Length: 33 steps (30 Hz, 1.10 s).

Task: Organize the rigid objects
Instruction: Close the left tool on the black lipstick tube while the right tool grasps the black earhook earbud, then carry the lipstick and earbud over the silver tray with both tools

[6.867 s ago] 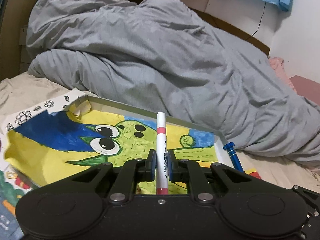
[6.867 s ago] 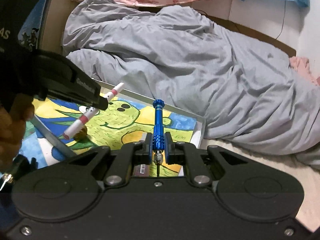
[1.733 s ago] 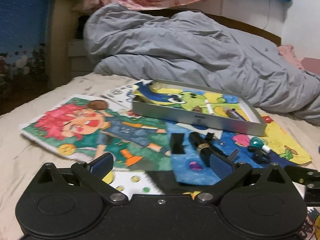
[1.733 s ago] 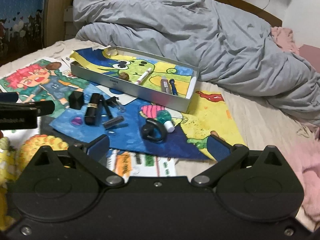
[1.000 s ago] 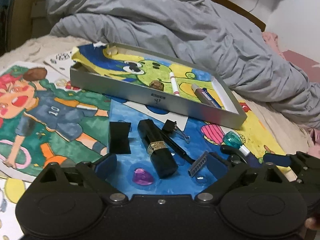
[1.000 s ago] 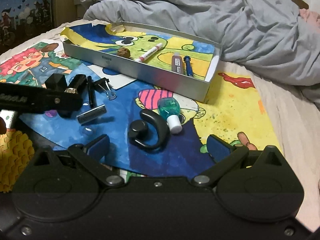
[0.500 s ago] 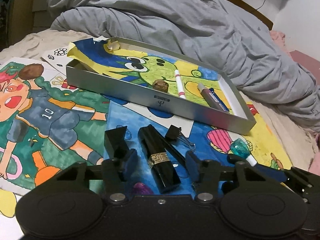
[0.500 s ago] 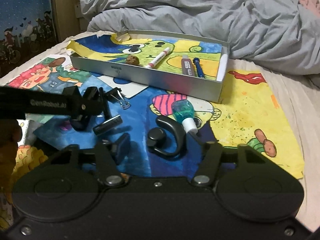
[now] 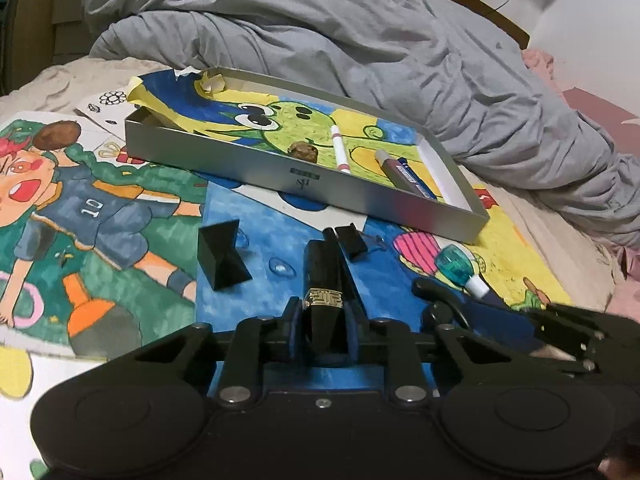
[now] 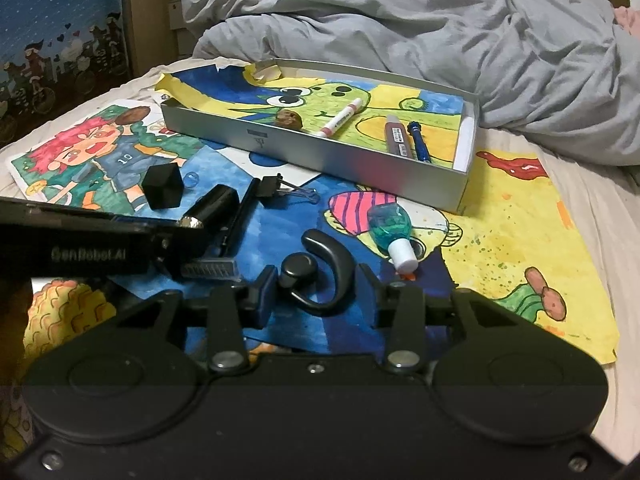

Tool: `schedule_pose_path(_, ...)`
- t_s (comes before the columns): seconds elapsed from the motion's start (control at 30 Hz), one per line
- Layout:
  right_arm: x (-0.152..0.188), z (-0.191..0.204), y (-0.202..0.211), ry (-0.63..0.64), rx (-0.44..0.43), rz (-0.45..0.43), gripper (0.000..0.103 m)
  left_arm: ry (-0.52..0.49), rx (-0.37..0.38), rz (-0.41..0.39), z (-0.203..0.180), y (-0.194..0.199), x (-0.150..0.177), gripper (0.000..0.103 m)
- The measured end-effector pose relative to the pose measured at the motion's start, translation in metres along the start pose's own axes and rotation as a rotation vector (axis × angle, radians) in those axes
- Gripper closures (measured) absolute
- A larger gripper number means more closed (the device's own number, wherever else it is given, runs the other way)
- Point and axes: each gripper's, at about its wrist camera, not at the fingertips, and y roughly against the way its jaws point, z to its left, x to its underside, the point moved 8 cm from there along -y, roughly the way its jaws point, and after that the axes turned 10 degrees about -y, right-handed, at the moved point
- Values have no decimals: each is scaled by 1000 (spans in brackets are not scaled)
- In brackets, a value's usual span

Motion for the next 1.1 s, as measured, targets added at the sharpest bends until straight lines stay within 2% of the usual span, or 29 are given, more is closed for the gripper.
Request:
schedule_pose_path(0.13, -1, 0, 4, 8, 4, -8, 70, -49, -41, -10, -7, 6, 4, 80)
schedule_pose_path(0.43, -5, -5, 9, 4, 5, -30, 70, -57, -104, -18, -6, 10, 3, 80)
schedule_pose_path(0.73, -14, -7, 15, -21, -1, -71, 70, -48, -114, -53, -5, 12, 3, 80)
schedule_pose_path(0.93, -24, -9, 26, -21, 0, -126, 70, -14, -107, -95, -3, 19, -3, 80)
schedule_pose_path(1.1, -41, -14, 37, -22, 23, -206, 70, 41, -93, -196, -6, 32, -25, 80)
